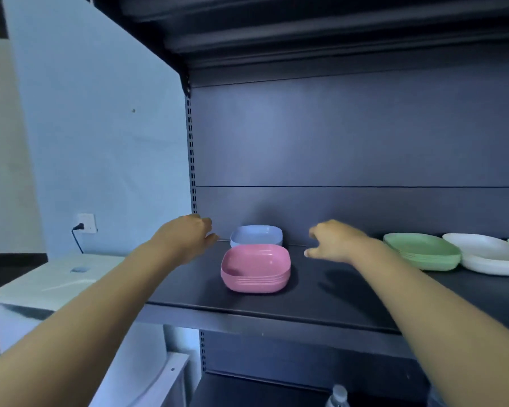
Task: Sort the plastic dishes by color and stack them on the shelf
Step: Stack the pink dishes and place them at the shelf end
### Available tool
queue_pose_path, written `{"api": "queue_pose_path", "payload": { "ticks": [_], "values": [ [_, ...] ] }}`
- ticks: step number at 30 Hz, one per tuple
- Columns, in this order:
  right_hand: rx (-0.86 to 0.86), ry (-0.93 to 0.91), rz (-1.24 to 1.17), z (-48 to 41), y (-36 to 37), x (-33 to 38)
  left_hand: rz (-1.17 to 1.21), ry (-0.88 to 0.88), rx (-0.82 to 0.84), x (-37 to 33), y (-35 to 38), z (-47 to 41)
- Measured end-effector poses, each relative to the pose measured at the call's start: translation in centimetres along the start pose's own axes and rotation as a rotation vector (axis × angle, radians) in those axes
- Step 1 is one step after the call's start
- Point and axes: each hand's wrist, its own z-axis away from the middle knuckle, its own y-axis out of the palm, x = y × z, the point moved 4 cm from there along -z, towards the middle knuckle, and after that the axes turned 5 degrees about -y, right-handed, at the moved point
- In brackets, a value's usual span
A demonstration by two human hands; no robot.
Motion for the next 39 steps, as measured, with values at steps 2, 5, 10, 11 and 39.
{"api": "queue_pose_path", "payload": {
  "ticks": [2, 5, 10, 11, 39],
  "values": [
    [0.009, 0.003, -0.013, -1.0, 1.2, 0.5, 0.034, -0.005, 0.015, 0.7, 1.4, -0.5],
    [-0.009, -0.008, -0.079, -3.3, 2.8, 0.5, 0.062, -0.014, 0.029, 1.2, 3.4, -1.8],
    [-0.025, -0.041, -0.197, -7.2, 5.3, 0.7, 0.095, 0.010, 0.056, 1.0, 6.9, -5.0],
    [-0.026, -0.039, -0.227, -7.8, 5.8, 0.7, 0.112, 0.017, 0.065, 0.9, 7.6, -5.7],
    [-0.082, 0.443, -1.232, -1.1, 5.1, -5.5, 1.053, 0.116, 0.457, -8.8, 8.5, -9.5]
  ]
}}
